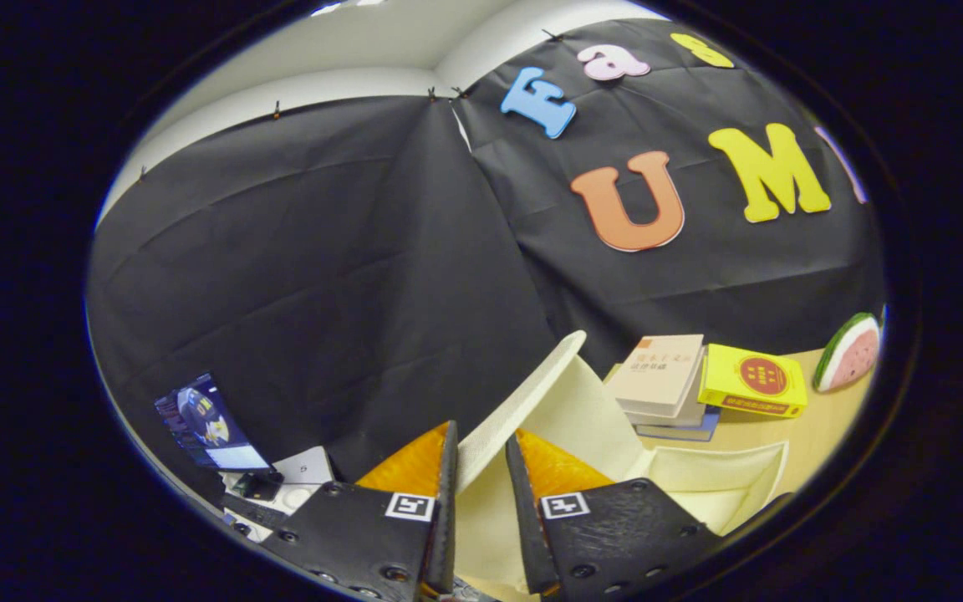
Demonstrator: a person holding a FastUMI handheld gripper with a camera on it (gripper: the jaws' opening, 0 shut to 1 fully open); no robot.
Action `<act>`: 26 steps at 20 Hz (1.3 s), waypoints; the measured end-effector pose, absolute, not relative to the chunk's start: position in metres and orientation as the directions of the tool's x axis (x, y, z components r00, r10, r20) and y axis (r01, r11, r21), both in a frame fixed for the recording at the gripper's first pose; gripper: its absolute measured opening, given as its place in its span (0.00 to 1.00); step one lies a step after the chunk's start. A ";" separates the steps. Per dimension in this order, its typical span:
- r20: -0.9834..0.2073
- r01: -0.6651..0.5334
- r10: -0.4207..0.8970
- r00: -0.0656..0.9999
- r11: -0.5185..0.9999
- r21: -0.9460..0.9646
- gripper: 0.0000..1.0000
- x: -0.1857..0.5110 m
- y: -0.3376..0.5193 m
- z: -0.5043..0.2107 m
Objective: Open the storage box then place both shoes into the box .Put the left shoe in first, then the right shoe, with the right side of both shoes facing outward in a uniform manner.
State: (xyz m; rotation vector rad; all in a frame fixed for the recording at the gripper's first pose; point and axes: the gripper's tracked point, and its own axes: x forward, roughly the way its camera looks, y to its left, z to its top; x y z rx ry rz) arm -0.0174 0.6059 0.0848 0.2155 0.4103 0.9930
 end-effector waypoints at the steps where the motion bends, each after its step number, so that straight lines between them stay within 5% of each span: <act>1: -0.244 -0.773 0.843 0.479 0.537 0.338 0.41 -0.017 0.613 0.080; 7: -0.266 -0.845 0.865 0.425 0.485 0.225 0.95 -0.047 0.655 0.065; 17: -0.201 -0.796 0.821 0.534 0.568 0.210 0.96 -0.021 0.588 0.071; 26: -0.137 -0.637 0.642 0.755 0.767 0.078 0.95 0.033 0.386 0.082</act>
